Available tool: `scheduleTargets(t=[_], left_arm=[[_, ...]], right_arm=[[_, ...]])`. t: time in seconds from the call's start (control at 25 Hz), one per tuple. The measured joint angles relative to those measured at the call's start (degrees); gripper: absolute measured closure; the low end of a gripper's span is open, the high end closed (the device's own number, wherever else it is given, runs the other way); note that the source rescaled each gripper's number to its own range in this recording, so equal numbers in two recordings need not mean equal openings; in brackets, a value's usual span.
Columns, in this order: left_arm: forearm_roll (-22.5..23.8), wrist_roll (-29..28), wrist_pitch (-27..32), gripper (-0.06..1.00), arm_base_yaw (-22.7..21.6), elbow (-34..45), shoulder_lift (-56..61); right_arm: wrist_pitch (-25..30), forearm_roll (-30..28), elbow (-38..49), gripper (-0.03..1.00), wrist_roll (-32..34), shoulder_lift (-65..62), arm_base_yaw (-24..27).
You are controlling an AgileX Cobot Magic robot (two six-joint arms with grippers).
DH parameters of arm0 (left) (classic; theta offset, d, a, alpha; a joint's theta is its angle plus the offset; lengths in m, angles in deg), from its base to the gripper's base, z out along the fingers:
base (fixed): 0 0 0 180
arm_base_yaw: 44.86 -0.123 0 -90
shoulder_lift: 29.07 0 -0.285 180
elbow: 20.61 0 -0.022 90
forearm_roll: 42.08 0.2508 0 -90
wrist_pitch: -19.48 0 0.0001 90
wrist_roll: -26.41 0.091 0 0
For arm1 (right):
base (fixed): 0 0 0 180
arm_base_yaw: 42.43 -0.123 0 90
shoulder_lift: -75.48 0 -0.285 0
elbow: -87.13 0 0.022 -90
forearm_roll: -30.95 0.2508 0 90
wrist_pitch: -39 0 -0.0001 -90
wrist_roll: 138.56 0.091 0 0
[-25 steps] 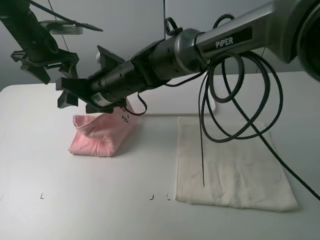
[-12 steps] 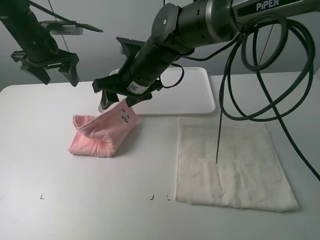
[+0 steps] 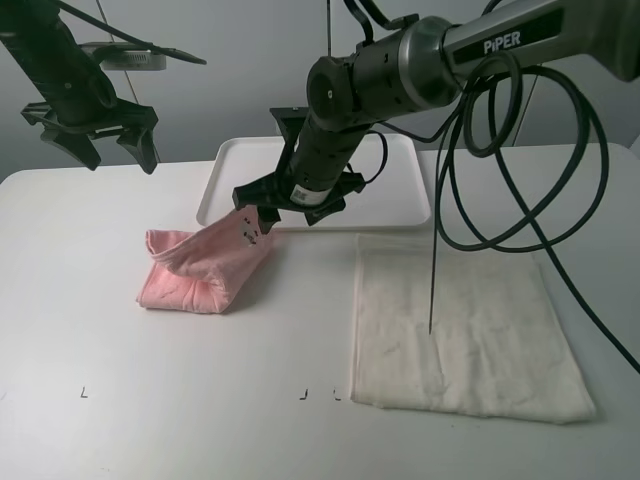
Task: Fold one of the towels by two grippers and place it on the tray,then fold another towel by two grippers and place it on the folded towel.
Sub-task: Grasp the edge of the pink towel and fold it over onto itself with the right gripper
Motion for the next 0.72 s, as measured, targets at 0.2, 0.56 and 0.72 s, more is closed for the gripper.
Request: scheduleTargets(t=[0.2,0.56,0.72], left_arm=[[-0.2,0.0,0.4,-0.05,0.0,-0.1,0.0],[-0.6,0.0,1.0,-0.05,0.0,-0.1,-1.2],[-0.6,0.0,1.0,-0.05,0.0,-0.1,-1.2]], right_arm=[[-1.7,1.3,0.0,0.28,0.1,2.1,0.0],[-5.8,5.6,0.0,0.28,0.1,5.4,-1.7],[-8.6,7.2,0.0,0.28,0.3,5.4,-4.2]])
